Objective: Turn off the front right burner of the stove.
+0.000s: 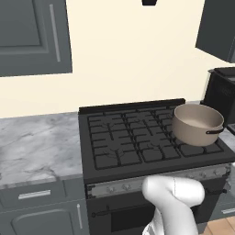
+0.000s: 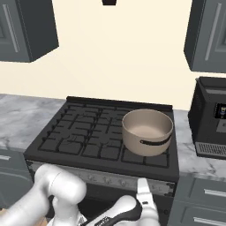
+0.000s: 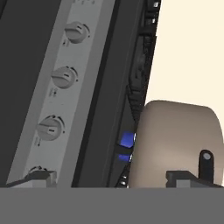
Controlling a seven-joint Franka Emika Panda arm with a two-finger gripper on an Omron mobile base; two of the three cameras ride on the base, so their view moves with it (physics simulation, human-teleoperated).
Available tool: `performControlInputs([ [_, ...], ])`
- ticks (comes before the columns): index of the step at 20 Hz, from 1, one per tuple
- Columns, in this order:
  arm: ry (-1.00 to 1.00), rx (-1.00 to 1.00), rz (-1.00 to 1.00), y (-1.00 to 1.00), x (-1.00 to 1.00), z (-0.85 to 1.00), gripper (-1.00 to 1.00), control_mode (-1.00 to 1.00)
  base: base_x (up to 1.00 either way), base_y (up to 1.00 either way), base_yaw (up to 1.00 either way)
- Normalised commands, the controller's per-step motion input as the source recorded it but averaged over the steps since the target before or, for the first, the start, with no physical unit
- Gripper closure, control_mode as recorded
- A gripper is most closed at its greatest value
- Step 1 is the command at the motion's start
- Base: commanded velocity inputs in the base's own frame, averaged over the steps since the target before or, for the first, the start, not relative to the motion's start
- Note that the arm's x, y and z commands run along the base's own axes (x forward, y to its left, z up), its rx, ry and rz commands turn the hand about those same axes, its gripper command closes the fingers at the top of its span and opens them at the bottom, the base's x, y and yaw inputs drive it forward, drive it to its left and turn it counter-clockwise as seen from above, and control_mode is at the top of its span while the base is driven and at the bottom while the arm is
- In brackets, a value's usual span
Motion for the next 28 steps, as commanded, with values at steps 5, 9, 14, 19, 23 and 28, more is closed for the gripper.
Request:
performControlInputs([
  [5,0.00,0.00,0.04,-0.07,0.31,-0.37,-1.00,-1.00,0.00,0.00,0.00],
  [9,0.00,0.00,0.04,-0.17,0.31,-0.21,-1.00,-1.00,0.00,0.00,0.00],
  [14,0.00,0.00,0.03,-0.34,0.09,-0.18,-1.00,-1.00,0.00,0.00,0.00],
  [19,0.00,0.00,0.02,-0.22,0.03,-0.24,-1.00,-1.00,0.00,0.00,0.00],
  [23,0.00,0.00,0.00,0.00,0.23,-0.19,-1.00,-1.00,0.00,0.00,0.00],
  [28,0.00,0.00,0.00,0.00,0.28,-0.16,-1.00,-1.00,0.00,0.00,0.00],
])
